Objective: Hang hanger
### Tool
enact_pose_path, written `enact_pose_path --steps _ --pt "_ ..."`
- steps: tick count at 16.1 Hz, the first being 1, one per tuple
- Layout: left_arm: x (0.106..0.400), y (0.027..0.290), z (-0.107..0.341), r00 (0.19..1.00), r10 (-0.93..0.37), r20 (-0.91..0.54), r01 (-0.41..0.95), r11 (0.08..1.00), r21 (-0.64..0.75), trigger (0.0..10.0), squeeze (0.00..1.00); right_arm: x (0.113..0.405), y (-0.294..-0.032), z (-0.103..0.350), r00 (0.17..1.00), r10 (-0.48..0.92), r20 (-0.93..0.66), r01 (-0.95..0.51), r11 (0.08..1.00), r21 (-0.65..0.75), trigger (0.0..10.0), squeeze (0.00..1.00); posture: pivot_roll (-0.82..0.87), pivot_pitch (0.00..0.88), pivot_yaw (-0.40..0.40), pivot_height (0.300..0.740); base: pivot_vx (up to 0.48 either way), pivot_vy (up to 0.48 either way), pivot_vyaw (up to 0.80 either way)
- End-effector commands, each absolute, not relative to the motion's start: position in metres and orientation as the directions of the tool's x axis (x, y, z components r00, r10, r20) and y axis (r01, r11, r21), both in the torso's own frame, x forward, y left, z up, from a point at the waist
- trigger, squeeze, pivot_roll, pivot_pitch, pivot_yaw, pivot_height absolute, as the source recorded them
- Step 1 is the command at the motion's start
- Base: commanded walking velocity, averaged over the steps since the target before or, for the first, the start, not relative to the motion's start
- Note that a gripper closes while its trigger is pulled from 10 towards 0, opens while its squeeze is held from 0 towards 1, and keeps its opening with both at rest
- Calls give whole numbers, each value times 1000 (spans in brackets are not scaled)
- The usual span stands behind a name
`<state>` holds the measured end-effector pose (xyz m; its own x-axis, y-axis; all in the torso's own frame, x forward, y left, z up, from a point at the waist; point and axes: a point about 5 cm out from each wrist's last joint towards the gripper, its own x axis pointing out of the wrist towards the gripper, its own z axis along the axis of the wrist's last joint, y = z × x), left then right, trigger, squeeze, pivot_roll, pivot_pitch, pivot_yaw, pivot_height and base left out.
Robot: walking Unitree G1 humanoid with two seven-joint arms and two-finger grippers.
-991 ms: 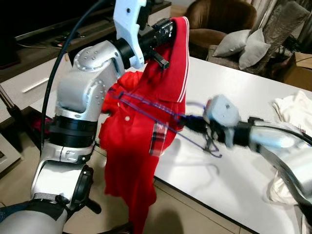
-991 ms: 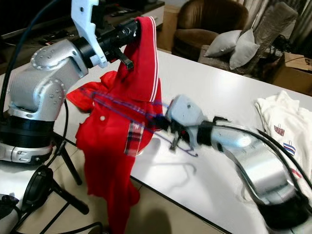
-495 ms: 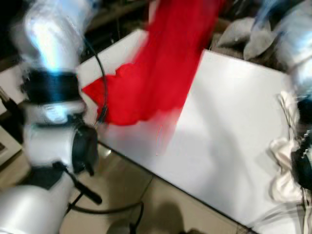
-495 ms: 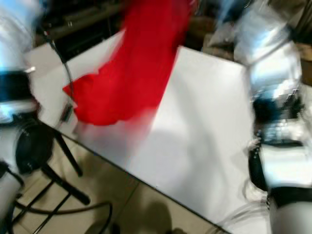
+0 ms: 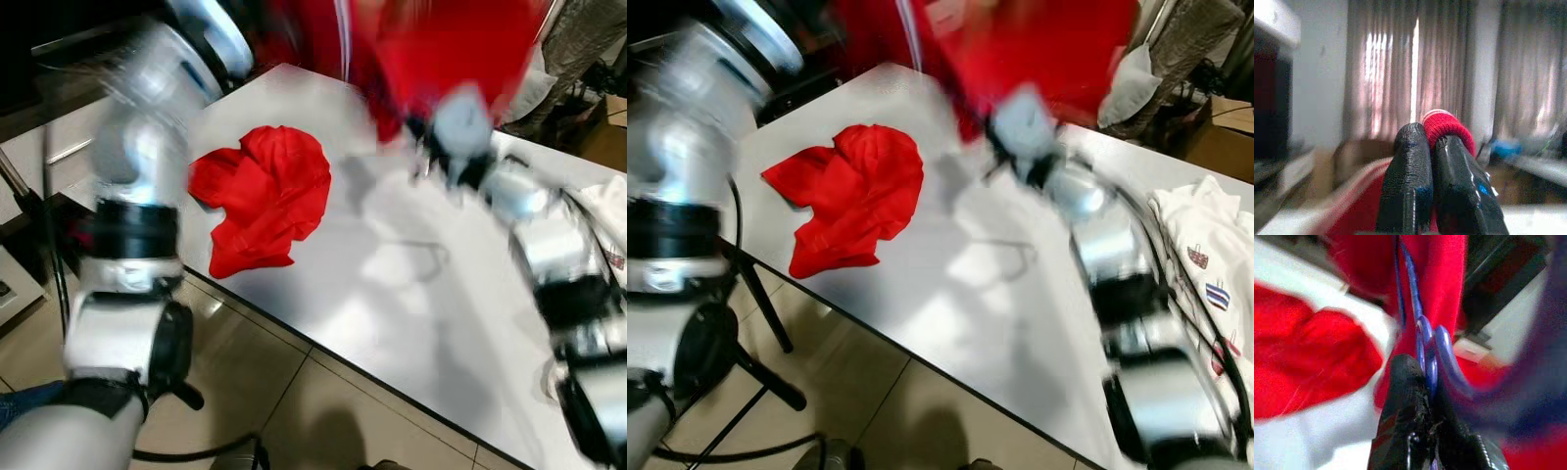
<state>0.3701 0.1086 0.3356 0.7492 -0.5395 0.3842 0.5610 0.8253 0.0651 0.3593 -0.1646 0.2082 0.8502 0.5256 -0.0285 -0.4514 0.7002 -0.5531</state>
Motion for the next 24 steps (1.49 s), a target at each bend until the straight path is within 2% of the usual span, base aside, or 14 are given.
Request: enact_pose_path --steps 1,4,6,8,11,14,17,18,21,22,23,24 --pt "386 95 289 852 -468 233 457 883 102 10000 0 335 -162 190 791 604 -95 -549 633 -547 10000 0 42 0 -7 740 0 0 0" --pt "398 95 271 904 -380 197 358 923 140 10000 0 319 -174 185 780 611 -134 -576 619 -534 10000 0 26 0 18 740 0 0 0" --pt "405 98 279 918 -335 213 307 939 152 10000 0 308 -179 190 756 637 -150 -603 589 -539 10000 0 24 0 26 740 0 0 0" --pt "416 113 292 940 -253 229 224 964 146 10000 0 285 -182 192 677 695 -243 -691 486 -535 10000 0 25 0 25 740 0 0 0" --pt "422 126 298 952 -192 239 161 977 142 10000 0 268 -191 200 618 731 -289 -748 435 -500 10000 0 26 0 24 740 0 0 0" --pt "424 136 276 966 -202 160 175 970 167 10000 0 253 -204 219 609 748 -264 -762 459 -457 10000 0 26 0 26 740 0 0 0" --pt "420 153 243 958 -284 48 269 941 204 10000 0 239 -222 237 638 735 -230 -745 512 -428 10000 0 14 0 40 740 0 0 0" --pt "413 164 224 935 -355 -18 350 910 224 10000 0 230 -232 246 654 731 -195 -734 551 -397 10000 0 17 0 37 740 0 0 0" --pt "404 180 203 917 -386 -95 398 882 254 10000 0 219 -236 255 643 753 -140 -745 571 -344 10000 0 22 0 27 740 0 0 0" --pt "400 185 196 899 -420 -123 438 871 225 10000 0 221 -237 258 662 741 -113 -727 599 -335 10000 0 20 0 26 740 0 0 0" --pt "393 185 192 859 -491 -141 511 833 211 10000 906 225 -238 257 701 706 -102 -693 640 -333 10000 0 19 0 26 740 0 0 0" --pt "383 185 189 815 -555 -166 580 777 247 10000 1000 230 -237 253 734 672 -102 -663 676 -320 10000 0 18 0 25 740 0 0 0"
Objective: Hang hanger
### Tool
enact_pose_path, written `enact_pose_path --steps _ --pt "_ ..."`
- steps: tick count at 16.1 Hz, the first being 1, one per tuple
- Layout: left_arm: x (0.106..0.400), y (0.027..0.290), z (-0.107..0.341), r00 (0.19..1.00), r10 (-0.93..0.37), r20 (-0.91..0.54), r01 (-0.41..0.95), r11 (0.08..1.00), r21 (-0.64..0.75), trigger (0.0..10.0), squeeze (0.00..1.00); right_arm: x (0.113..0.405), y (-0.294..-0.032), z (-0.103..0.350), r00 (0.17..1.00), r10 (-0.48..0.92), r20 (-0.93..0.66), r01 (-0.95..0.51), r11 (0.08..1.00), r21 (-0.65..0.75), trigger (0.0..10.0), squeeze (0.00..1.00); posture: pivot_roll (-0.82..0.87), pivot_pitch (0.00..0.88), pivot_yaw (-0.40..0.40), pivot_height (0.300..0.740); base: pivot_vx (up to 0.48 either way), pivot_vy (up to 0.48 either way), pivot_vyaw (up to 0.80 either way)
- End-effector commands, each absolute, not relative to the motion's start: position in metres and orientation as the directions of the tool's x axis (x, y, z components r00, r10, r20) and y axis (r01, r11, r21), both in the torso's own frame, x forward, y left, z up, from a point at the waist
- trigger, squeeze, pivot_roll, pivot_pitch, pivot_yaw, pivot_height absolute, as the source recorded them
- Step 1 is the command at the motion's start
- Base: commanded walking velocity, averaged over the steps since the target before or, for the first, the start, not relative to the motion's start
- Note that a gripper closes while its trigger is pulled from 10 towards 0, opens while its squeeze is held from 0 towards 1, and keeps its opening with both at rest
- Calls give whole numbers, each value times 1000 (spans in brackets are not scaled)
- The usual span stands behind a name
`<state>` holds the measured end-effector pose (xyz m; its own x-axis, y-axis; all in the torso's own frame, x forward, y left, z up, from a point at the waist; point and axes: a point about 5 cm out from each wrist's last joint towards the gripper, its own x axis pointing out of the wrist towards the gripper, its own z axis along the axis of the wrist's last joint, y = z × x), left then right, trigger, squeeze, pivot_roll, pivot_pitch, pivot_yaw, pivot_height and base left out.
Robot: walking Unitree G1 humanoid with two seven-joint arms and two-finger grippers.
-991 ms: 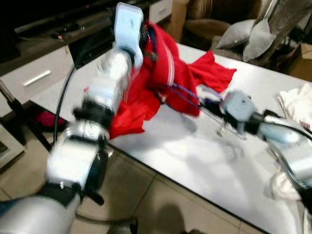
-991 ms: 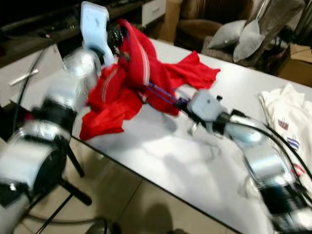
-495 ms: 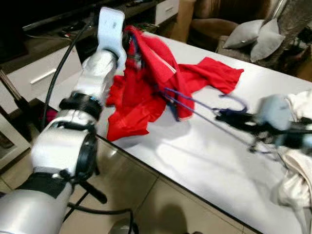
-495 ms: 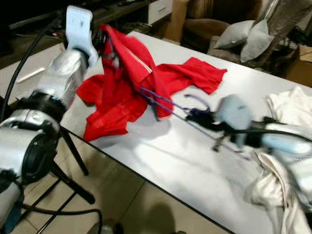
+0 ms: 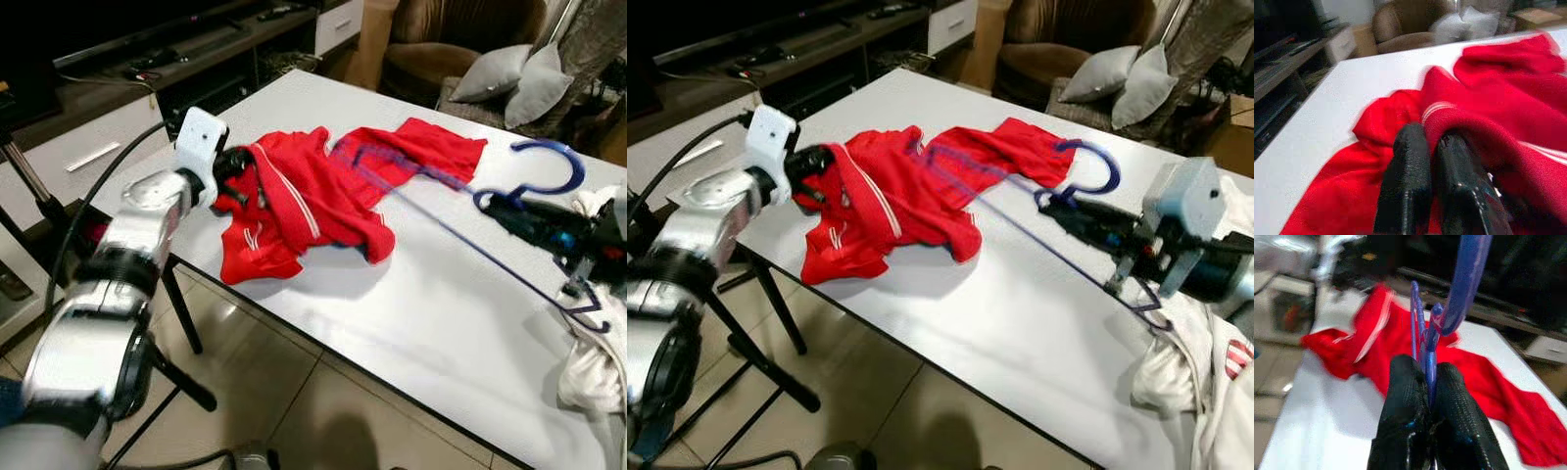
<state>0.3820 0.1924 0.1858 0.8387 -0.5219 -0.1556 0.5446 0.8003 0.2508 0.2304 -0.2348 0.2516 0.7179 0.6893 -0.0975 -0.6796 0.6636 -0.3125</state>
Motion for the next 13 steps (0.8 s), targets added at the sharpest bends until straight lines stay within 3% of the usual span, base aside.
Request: enact_pose_path --steps 1,2,5,9,12,13 --pt "374 185 186 776 -599 -196 630 722 288 10000 1000 234 -234 249 753 649 -107 -644 696 -316 10000 0 17 0 25 740 0 0 0" --pt "354 188 183 705 -661 -258 707 630 321 10000 1000 240 -224 245 777 625 -77 -615 727 -305 10000 0 17 0 25 740 0 0 0" --pt "313 202 193 575 -737 -356 817 490 304 10000 1000 254 -220 227 865 490 -105 -501 838 -219 10000 0 30 0 12 740 0 0 0" --pt "276 221 227 501 -812 -301 865 478 152 10000 1000 264 -224 224 938 334 -97 -346 924 -162 10000 0 30 0 -1 740 0 0 0" --pt "284 222 258 631 -772 -73 773 620 132 10000 1000 262 -224 221 957 258 -133 -275 953 -130 10000 0 35 0 -10 740 0 0 0" --pt "299 219 268 769 -636 69 624 769 135 10000 1000 263 -222 228 978 197 -63 -201 978 -61 10000 0 34 0 -15 740 0 0 0"
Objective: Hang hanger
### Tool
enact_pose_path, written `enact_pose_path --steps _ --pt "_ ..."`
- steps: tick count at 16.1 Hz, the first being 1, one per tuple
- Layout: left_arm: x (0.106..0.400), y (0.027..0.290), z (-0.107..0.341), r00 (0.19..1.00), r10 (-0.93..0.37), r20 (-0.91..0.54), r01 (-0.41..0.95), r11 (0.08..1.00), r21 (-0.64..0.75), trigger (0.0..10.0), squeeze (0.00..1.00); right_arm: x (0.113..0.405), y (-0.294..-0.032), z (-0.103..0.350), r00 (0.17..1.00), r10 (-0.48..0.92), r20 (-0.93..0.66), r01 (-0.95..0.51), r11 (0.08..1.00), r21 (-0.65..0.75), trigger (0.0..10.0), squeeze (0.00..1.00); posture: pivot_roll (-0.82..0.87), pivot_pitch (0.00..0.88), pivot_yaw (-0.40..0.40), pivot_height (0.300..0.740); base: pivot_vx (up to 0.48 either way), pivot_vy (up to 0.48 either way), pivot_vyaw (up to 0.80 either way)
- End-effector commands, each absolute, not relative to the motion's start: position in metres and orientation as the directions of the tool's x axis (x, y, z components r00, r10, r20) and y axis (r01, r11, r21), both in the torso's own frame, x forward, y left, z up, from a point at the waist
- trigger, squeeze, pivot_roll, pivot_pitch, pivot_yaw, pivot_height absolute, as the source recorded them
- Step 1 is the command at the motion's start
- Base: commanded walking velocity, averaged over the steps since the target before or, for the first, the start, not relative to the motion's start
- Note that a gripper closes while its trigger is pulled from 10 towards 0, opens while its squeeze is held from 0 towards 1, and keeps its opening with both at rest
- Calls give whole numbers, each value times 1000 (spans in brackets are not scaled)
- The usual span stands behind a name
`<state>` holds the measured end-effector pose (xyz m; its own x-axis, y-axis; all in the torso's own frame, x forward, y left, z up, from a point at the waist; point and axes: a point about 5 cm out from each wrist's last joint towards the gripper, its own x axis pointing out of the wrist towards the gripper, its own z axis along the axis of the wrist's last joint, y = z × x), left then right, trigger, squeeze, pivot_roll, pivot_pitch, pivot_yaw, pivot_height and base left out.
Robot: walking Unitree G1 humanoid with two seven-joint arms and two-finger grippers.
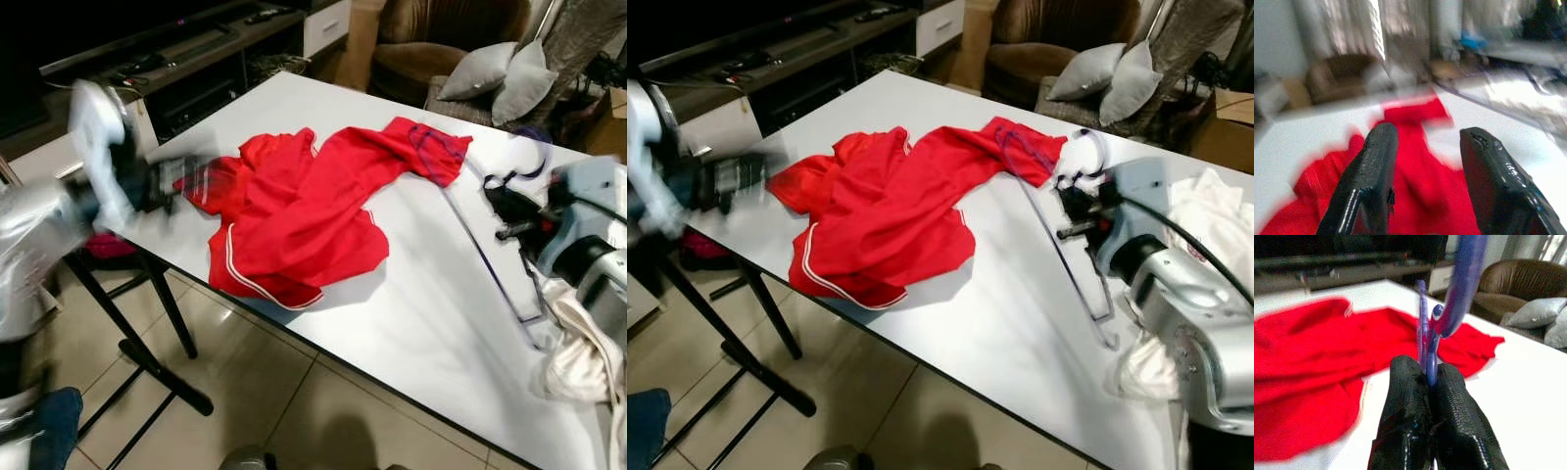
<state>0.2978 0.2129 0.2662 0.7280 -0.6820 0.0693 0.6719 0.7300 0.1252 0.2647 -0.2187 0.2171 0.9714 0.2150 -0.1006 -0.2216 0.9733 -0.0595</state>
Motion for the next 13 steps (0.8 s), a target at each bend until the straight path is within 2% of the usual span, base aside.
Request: enact_pose_path --steps 1,2,3,4,5,8,9,10,13 --pt "304 213 269 798 -591 119 582 806 109 10000 416 264 -220 233 990 143 -7 -144 988 -63 10000 0 29 0 -18 740 0 0 0" --pt "312 194 265 843 -510 172 513 858 32 10000 0 262 -207 234 994 107 32 -106 994 -17 10000 0 20 0 -12 740 0 0 0" --pt "313 188 261 853 -496 163 500 866 15 10000 0 261 -204 232 995 99 22 -99 995 1 10000 0 19 0 -10 740 0 0 0" --pt "311 171 249 860 -491 138 499 867 -24 10000 0 259 -201 230 999 30 25 -30 1000 -7 10000 0 14 0 -3 740 0 0 0" --pt "307 156 236 870 -480 111 486 873 -33 10000 0 254 -192 229 999 24 47 -23 999 -24 10000 0 10 0 0 740 0 0 0" --pt "298 142 213 908 -415 52 417 909 -33 10000 0 247 -173 227 998 36 51 -33 998 -55 10000 0 -1 0 -4 740 0 0 0" --pt "289 135 202 915 -402 17 402 916 11 10000 0 245 -165 224 998 25 53 -18 992 -123 10000 0 3 0 -9 740 0 0 -712" --pt "285 132 201 919 -394 26 394 919 -1 10000 0 243 -159 222 998 38 56 -32 995 -94 10000 0 7 0 -9 740 0 0 -800" --pt "280 132 196 925 -380 26 379 925 32 10000 0 239 -156 219 992 -102 79 105 994 -40 10000 0 12 0 -18 740 0 0 -800"
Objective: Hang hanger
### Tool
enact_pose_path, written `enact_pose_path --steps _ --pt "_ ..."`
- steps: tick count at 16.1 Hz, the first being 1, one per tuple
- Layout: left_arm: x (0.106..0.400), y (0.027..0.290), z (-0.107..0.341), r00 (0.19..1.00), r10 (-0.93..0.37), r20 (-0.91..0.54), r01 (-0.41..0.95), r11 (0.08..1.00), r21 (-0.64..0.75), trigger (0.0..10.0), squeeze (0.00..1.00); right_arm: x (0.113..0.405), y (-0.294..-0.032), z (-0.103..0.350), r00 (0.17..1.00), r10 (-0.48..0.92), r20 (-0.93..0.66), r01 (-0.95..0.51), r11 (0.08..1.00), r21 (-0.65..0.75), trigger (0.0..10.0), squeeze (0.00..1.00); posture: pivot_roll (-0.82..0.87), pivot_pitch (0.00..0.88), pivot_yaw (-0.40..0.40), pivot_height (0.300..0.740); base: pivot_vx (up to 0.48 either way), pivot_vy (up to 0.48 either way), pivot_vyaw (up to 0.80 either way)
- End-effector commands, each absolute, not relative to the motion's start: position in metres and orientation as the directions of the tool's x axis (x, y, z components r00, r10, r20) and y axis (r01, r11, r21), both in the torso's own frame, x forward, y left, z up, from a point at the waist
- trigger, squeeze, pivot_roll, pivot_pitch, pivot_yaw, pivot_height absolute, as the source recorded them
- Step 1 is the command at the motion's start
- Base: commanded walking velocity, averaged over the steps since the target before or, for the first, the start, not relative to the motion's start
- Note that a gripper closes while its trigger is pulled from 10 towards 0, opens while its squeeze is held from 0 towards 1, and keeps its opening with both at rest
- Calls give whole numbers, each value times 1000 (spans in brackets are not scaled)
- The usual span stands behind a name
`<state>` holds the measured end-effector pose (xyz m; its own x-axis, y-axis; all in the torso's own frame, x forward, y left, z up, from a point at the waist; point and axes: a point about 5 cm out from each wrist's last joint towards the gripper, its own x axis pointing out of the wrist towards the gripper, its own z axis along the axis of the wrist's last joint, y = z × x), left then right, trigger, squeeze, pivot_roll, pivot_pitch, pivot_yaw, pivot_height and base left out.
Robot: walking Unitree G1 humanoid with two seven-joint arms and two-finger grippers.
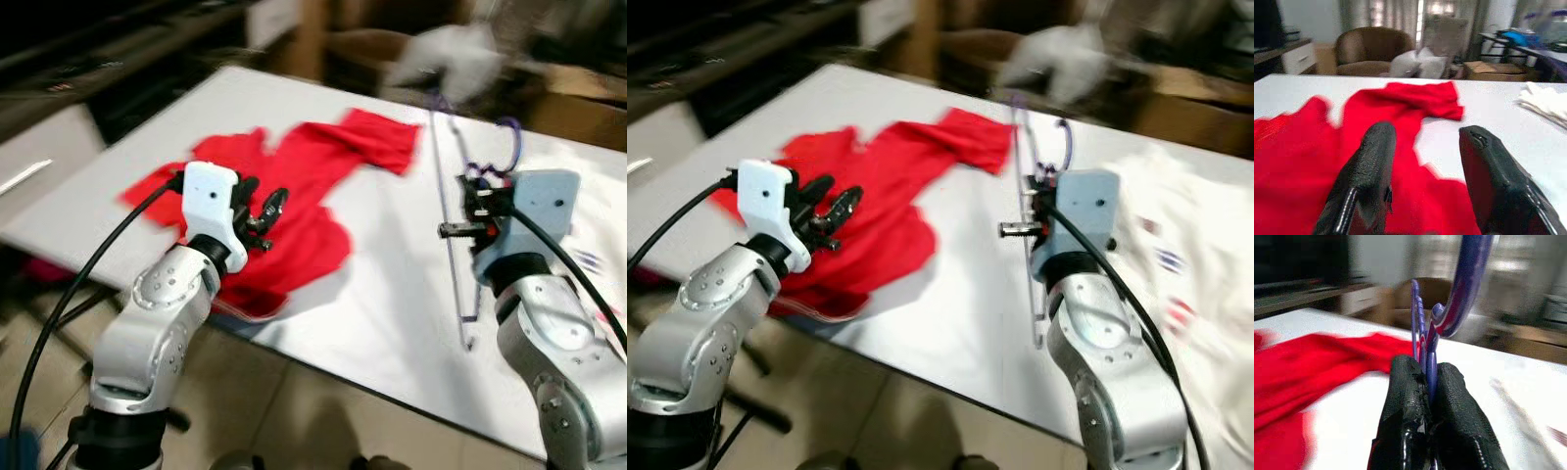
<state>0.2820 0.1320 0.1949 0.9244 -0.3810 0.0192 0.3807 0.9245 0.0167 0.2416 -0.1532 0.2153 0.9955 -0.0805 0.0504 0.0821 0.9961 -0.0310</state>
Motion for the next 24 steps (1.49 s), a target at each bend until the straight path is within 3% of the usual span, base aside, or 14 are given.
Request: enact_pose_path --steps 1,3,4,5,7,9,13,14,24 --pt "280 133 195 930 -367 25 366 930 34 10000 0 239 -154 218 989 -128 79 131 991 -31 10000 0 13 0 -18 740 0 0 -800" --pt "281 132 196 934 -357 28 356 933 47 10000 0 241 -148 217 993 -87 81 90 995 -32 10000 0 16 0 -19 740 0 0 -800" --pt "282 133 197 936 -351 34 349 936 46 10000 0 242 -151 223 974 -147 172 160 985 -67 10000 0 16 0 -18 740 0 0 -800" --pt "283 134 197 943 -332 34 333 943 -7 10000 0 243 -154 218 968 -226 112 237 967 -96 10000 0 15 0 -16 740 0 0 0" --pt "283 138 194 951 -308 32 310 949 -58 10000 0 241 -138 219 995 7 104 -5 1000 -26 10000 0 13 0 -17 740 0 0 0" --pt "280 138 193 952 -305 32 307 950 -56 10000 0 240 -141 217 989 -65 133 79 991 -104 10000 0 16 0 -22 740 0 0 -800" --pt "276 138 188 950 -311 11 311 949 -46 10000 0 239 -135 212 996 22 89 -18 999 -46 10000 0 17 0 -31 740 0 0 -800" --pt "276 138 187 950 -312 9 312 949 -45 10000 39 239 -135 211 996 27 82 -24 999 -40 10000 0 17 0 -31 740 0 0 -800" --pt "279 137 190 954 -300 25 301 954 -21 10000 0 244 -144 222 993 4 116 3 998 -62 10000 0 15 0 -27 740 0 0 -800"
